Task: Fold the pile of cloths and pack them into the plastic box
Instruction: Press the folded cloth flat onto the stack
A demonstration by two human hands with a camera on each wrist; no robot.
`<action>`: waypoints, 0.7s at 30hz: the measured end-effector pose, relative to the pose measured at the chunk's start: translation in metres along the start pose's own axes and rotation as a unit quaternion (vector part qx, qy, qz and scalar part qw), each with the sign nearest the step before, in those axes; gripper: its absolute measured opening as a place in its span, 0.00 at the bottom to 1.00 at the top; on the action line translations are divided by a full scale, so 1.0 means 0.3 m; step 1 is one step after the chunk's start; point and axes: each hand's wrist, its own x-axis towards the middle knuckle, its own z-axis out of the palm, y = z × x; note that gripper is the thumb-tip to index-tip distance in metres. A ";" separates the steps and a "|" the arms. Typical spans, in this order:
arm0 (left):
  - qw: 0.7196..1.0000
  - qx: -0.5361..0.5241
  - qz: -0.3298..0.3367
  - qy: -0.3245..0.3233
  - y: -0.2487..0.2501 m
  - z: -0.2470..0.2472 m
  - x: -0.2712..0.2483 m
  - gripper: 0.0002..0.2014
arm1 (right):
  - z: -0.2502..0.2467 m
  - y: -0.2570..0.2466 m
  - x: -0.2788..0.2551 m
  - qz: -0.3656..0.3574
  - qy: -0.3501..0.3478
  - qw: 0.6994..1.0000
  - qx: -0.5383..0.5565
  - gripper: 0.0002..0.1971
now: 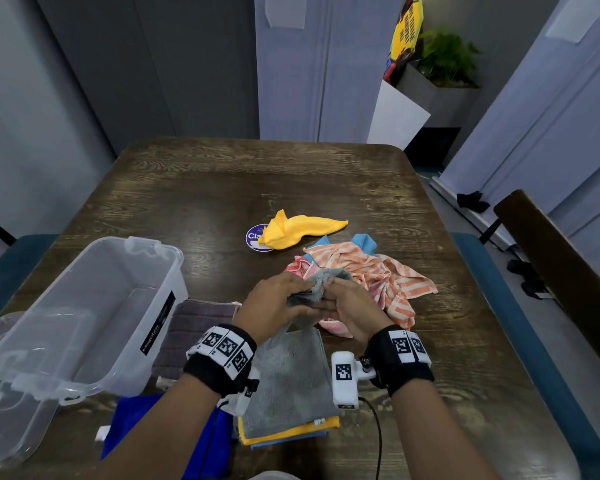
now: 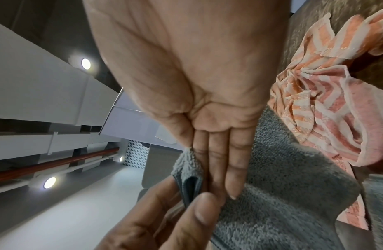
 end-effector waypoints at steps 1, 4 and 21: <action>1.000 0.014 0.001 0.005 0.001 -0.002 0.004 0.24 | 0.003 -0.002 0.001 -0.007 -0.001 1.000 0.003 0.15; 0.997 0.029 0.010 0.069 0.005 -0.010 0.025 0.15 | 0.015 -0.017 0.003 -0.022 0.001 1.000 -0.019 0.14; 0.960 -0.177 -0.018 0.217 0.076 -0.239 0.043 0.09 | -0.066 -0.055 0.002 -0.200 0.082 0.854 -0.474 0.20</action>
